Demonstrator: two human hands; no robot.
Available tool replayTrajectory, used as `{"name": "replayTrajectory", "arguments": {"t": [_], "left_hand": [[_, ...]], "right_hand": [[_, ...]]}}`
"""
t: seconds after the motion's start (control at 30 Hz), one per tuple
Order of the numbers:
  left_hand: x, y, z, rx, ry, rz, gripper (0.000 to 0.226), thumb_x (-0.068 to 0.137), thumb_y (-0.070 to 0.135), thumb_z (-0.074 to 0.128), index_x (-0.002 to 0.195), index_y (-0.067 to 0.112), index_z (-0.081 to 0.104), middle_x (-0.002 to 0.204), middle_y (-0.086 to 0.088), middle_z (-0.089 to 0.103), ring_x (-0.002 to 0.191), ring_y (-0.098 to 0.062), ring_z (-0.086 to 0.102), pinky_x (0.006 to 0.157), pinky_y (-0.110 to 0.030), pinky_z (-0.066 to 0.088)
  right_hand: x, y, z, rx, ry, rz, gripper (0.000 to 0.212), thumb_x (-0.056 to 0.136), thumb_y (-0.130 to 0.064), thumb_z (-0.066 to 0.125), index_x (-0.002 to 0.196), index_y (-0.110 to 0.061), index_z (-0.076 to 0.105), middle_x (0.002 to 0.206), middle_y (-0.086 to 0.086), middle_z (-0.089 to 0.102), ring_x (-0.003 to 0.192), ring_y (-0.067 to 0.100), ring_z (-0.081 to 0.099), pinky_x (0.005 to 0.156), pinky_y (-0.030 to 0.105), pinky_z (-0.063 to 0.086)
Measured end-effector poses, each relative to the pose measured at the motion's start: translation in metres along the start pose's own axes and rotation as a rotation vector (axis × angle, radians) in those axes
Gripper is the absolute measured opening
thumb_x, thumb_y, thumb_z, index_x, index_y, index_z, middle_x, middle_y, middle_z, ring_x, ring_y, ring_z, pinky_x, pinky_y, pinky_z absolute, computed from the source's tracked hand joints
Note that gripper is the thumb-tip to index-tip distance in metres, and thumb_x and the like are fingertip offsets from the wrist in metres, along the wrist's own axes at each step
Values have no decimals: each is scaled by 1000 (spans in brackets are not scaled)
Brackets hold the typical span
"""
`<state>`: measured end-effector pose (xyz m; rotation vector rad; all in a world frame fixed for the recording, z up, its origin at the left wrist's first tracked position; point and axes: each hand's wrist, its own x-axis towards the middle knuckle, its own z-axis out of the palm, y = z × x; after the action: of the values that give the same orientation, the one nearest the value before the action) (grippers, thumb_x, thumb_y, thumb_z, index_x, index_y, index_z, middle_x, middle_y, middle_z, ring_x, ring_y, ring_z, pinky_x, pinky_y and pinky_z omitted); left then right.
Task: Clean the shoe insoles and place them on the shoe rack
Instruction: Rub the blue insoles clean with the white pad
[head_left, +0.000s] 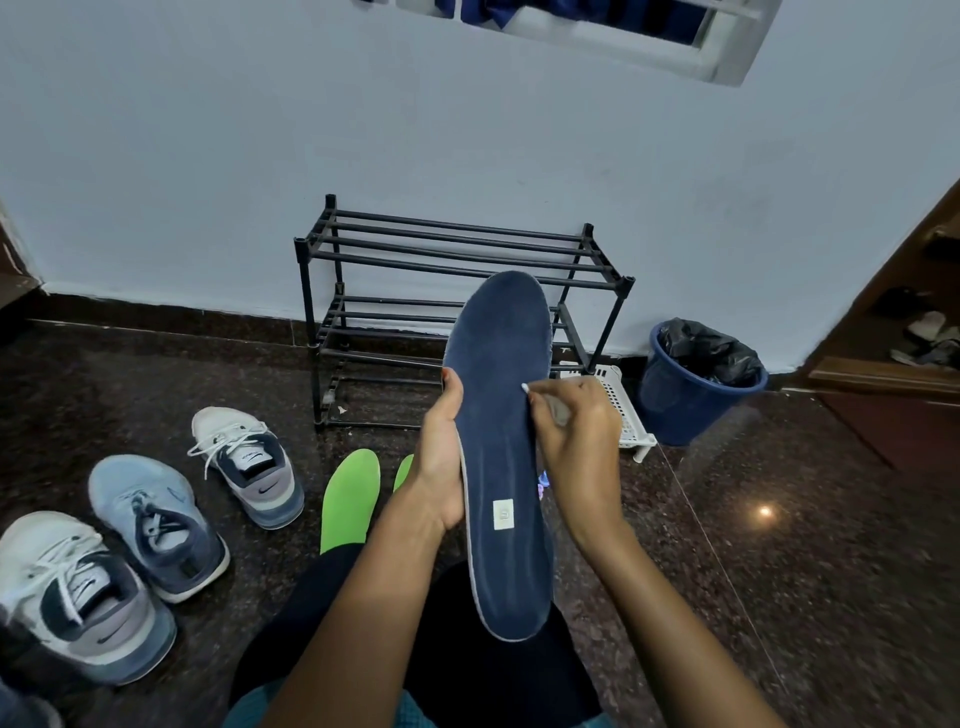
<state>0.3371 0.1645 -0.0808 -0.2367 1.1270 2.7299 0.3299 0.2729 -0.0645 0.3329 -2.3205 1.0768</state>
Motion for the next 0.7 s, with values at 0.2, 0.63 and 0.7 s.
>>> {"name": "replayTrajectory", "arguments": {"t": [0.2,0.63,0.7], "left_hand": [[1,-1,0,67,21,-20,65,97,57,27,86,7,67,71,-8,72,61,-17,69,56,-26,52],[0,0,0,24,33,-11,75,96,59,25,75,9,76,80,-12,73,68,-21,71,66,-31,53],[0,0,0,28,24,-12,76,96,60,23,76,9,77,83,-12,73,71,-21,71,70,-32,52]], "right_hand": [[-18,-2,4,9,-84,-41,12,85,-2,60,92,-4,69,84,-1,51,79,5,49,73,1,34],[-25,-6,4,64,-104,-49,12,83,1,61,88,-6,70,83,-2,53,82,-1,49,74,1,33],[-29,-7,4,64,-128,-66,12,83,0,62,87,-7,70,82,-2,53,81,2,51,75,2,33]]}}
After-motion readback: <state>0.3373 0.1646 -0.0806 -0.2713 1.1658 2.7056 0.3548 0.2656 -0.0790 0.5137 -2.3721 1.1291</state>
